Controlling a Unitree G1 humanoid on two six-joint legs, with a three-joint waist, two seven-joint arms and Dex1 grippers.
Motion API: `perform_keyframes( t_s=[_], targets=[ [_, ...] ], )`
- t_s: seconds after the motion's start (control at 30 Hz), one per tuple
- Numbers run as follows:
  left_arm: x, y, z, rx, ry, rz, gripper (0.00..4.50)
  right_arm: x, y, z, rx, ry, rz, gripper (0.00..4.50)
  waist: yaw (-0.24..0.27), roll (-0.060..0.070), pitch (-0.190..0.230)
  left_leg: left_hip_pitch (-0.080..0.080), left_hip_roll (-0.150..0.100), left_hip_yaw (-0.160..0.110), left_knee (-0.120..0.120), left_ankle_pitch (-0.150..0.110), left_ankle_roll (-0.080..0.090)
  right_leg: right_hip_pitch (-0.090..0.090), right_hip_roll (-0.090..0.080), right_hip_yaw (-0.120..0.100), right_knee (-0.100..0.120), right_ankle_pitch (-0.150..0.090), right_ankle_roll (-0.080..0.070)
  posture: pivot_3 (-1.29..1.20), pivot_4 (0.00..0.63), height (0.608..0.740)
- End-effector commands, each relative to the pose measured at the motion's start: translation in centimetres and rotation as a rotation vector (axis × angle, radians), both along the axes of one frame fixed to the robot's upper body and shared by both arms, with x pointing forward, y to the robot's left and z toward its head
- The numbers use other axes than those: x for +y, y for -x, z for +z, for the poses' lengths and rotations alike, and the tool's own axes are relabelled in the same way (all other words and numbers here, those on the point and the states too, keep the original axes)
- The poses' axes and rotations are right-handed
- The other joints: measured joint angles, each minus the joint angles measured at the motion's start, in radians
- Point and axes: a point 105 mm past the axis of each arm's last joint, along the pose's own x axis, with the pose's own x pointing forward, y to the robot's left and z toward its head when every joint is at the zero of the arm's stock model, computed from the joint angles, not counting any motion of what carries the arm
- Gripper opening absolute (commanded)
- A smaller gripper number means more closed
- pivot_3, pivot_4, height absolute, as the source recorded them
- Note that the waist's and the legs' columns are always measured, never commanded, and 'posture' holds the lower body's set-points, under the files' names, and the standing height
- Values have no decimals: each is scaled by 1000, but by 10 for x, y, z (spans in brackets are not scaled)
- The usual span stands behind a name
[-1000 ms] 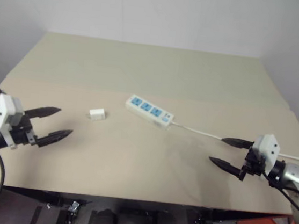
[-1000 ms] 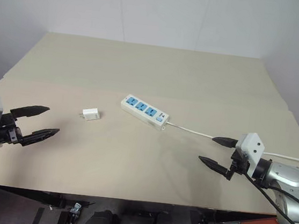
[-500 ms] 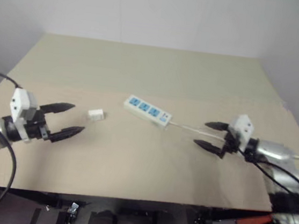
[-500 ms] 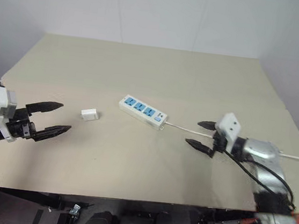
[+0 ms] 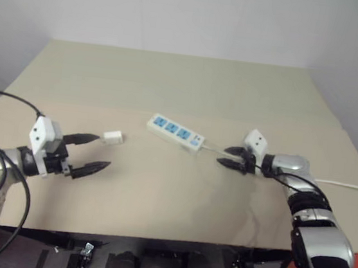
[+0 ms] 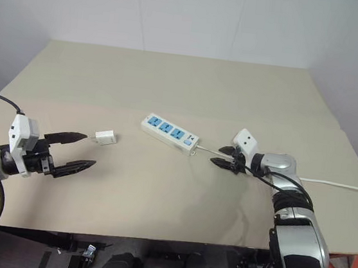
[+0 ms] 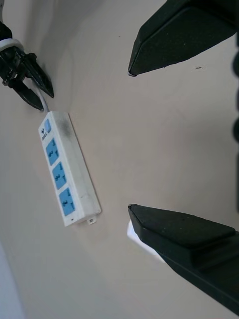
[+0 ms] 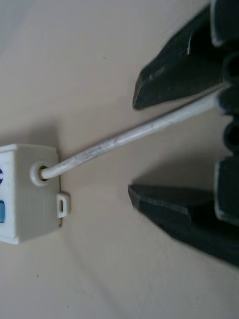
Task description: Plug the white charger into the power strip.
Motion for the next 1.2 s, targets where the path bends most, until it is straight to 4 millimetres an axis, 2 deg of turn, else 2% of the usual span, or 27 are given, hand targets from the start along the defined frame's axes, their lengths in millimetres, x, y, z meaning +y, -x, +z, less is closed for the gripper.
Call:
perform_keyframes(
  t_s=[0.03,0.17,0.3,0.47,0.57,0.73,0.87,1.0,1.1,1.2],
  targets=[
    [1,3,11,-45,-16,4,4500,1,-2,6,-30,5,18,1472,0,0,0,0,0,0,0,0,0,0,0,0,0,0,0,0,150,740],
    [1,3,10,-46,-18,5,4500,4,1,7,-43,3,48,34,0,0,0,1,0,0,0,0,0,0,0,0,0,0,0,0,150,740],
    [1,2,10,-51,-20,2,4500,8,11,12,-77,-4,129,11,-2,0,0,1,0,0,-1,0,0,0,0,0,0,0,0,0,150,740],
    [0,1,8,-55,-33,0,4500,11,47,13,-80,2,266,11,2,0,0,0,0,0,-1,0,0,0,0,0,-1,0,0,0,150,740],
    [0,1,7,-56,-33,0,4500,13,65,13,-70,-18,267,11,1,0,0,0,0,0,-1,0,0,0,0,0,0,0,0,0,150,740],
    [-1,-1,2,-43,-40,-4,4500,12,79,6,-41,-7,198,1686,1,0,0,2,0,0,-1,0,0,0,0,1,1,0,0,0,150,740],
    [-2,-2,3,-47,-40,-9,4500,12,85,16,-94,-79,136,3113,8,0,0,1,0,0,-1,0,0,0,0,0,0,0,0,0,150,740],
    [-1,-3,2,-50,-44,-6,4500,17,81,36,-172,-266,-4,4468,6,0,0,1,0,0,-1,0,0,0,0,0,0,0,0,0,150,740],
    [-1,-3,1,-49,-45,-6,4500,27,80,42,-179,-410,-83,4468,6,0,0,1,0,0,-1,0,0,0,0,0,0,0,0,0,150,740],
    [-2,-5,0,-49,-47,-9,4500,44,85,34,-151,-434,-93,4468,7,0,0,1,0,0,-1,0,0,0,0,0,0,0,0,0,150,740]
  ],
)
